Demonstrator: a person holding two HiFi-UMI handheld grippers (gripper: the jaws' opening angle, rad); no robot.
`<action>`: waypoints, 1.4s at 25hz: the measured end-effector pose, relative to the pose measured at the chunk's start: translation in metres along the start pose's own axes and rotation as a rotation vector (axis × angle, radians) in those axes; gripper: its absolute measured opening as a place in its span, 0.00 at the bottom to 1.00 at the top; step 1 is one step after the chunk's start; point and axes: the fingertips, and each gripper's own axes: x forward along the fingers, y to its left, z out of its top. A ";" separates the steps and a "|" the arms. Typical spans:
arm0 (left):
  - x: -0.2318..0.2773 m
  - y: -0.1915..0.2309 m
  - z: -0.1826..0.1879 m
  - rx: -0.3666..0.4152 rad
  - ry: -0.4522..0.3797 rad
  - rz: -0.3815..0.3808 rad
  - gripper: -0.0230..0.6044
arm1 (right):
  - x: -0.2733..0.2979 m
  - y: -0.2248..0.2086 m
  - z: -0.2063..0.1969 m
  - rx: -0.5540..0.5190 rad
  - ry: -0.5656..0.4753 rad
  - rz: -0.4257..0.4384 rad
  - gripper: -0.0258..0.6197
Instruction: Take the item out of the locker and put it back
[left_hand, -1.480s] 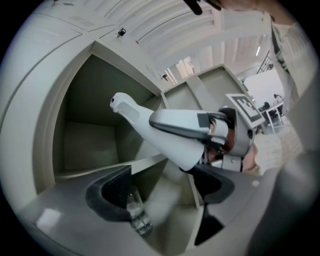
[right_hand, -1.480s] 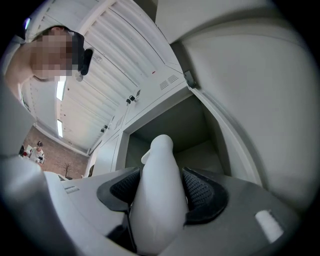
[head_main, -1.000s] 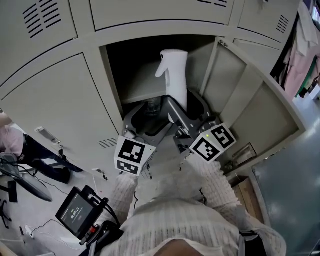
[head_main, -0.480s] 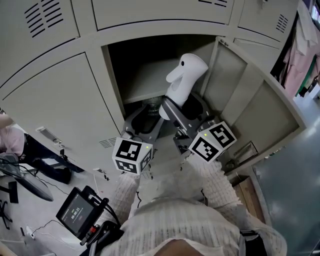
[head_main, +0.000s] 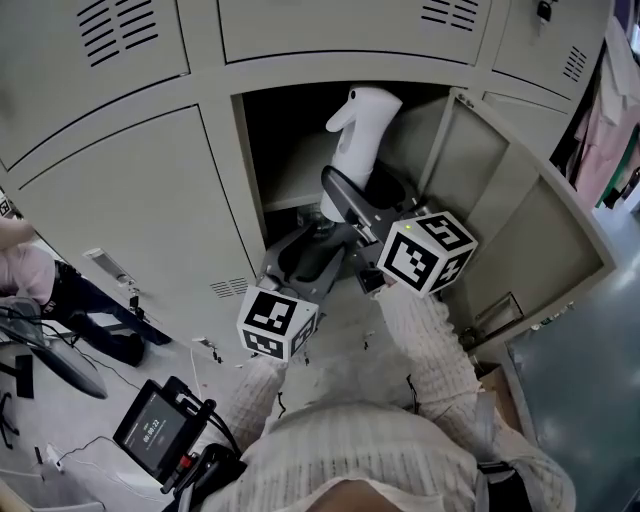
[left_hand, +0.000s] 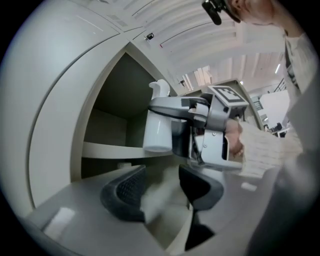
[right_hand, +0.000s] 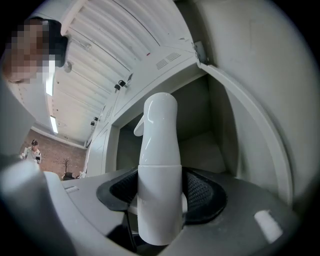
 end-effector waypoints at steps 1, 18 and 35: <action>-0.001 0.000 0.000 -0.001 0.000 -0.002 0.36 | 0.003 0.000 -0.001 -0.002 0.020 -0.003 0.45; -0.009 0.000 0.003 -0.007 -0.007 -0.009 0.36 | 0.060 -0.013 0.006 -0.103 0.110 -0.037 0.45; -0.006 -0.001 -0.003 -0.021 0.015 -0.037 0.36 | 0.084 -0.020 -0.012 -0.253 0.197 -0.121 0.44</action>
